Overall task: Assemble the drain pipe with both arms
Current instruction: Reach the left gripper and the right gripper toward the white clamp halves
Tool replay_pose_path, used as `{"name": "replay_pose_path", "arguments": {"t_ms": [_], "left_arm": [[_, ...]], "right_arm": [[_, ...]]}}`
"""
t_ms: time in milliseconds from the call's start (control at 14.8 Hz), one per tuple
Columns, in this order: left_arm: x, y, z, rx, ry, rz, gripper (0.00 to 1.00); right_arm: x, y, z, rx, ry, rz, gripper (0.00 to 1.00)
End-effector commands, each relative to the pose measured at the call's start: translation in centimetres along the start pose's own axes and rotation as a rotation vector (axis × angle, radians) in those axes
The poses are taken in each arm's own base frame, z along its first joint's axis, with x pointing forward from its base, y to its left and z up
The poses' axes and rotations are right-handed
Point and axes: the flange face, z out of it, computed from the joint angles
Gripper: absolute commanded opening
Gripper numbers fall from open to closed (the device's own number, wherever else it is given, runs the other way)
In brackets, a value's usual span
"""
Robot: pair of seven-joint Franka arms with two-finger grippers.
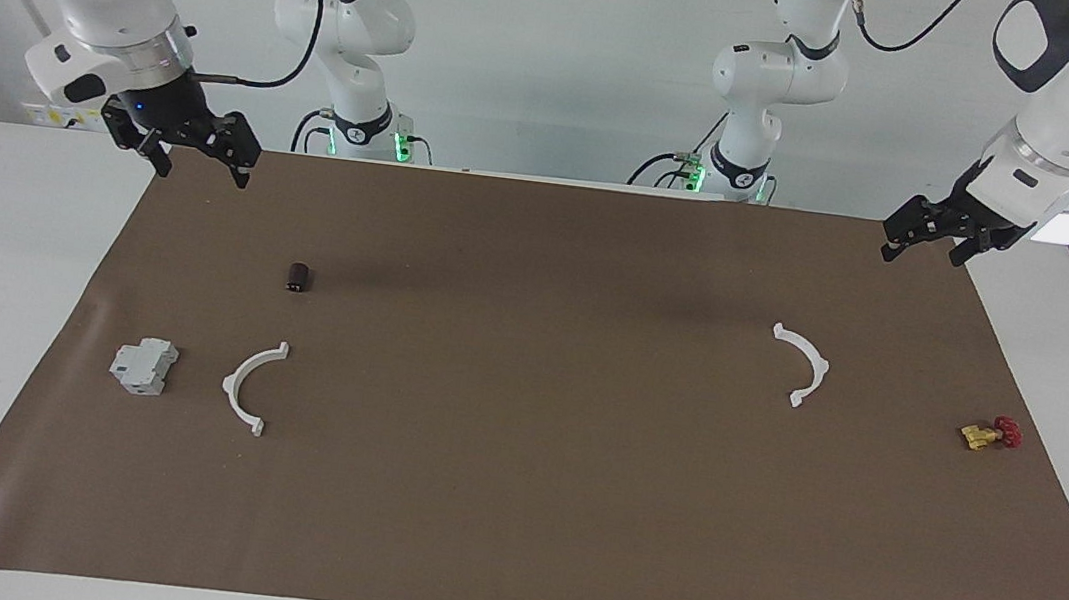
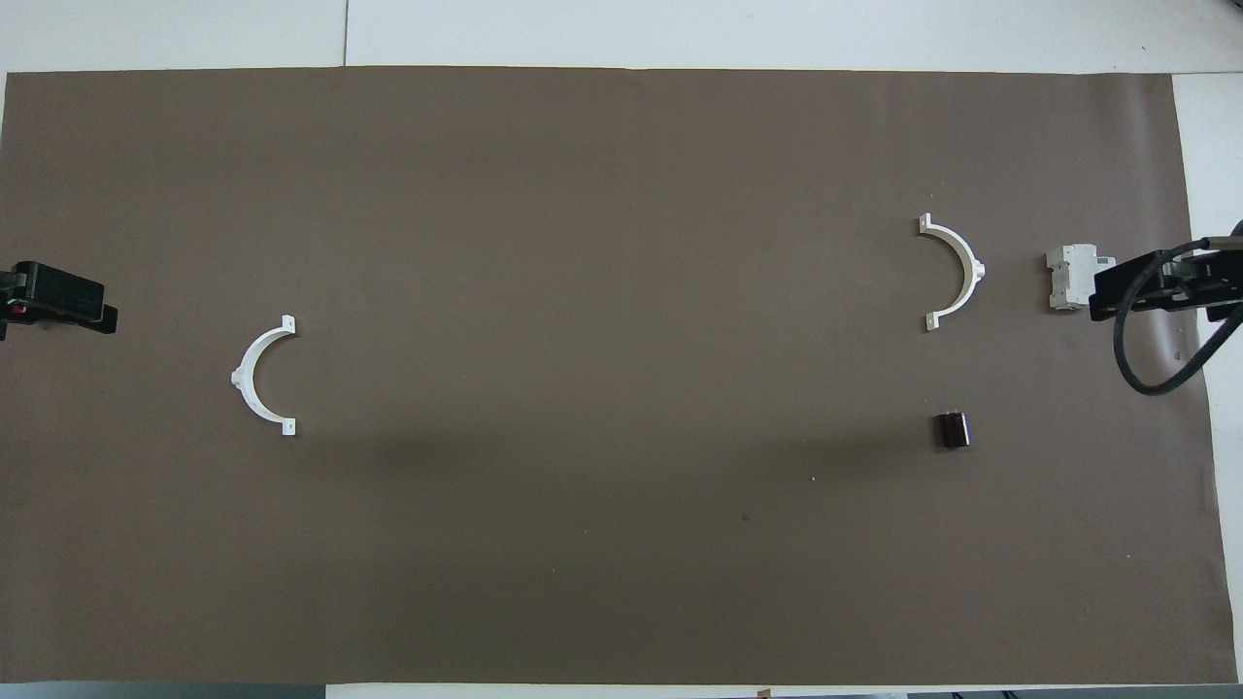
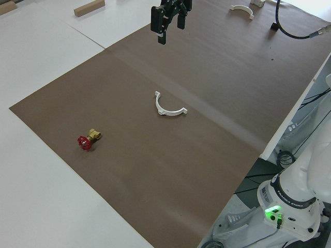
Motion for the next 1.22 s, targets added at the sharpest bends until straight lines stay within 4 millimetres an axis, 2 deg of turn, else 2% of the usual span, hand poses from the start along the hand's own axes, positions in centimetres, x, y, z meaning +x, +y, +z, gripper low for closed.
{"name": "replay_pose_path", "arguments": {"t_ms": [0,473,608,743,878,1081,1149], "left_arm": [[-0.4,0.0,0.1,0.001,-0.006,-0.010,1.00],[-0.5,-0.1,0.1,0.000,-0.013,-0.019,1.00],[-0.8,0.0,1.0,0.001,0.000,-0.018,1.00],[-1.1,0.0,3.6,0.005,0.078,-0.012,1.00],[-0.8,0.0,7.1,0.006,0.101,-0.007,1.00],[0.0,0.0,12.6,0.007,0.123,0.000,1.00],[0.5,-0.1,15.2,0.007,0.120,-0.002,1.00]], "right_arm": [[0.0,0.1,0.1,0.006,0.014,-0.027,1.00],[-0.3,0.6,0.2,0.016,0.011,-0.017,1.00],[0.4,0.4,0.1,0.025,0.049,-0.021,1.00],[1.6,0.5,0.7,0.023,0.093,-0.044,1.00],[4.0,0.5,2.9,0.022,0.094,-0.057,1.00],[8.4,1.6,8.3,0.027,0.116,-0.071,1.00],[9.8,1.4,10.4,0.050,0.133,-0.072,1.00]]}}
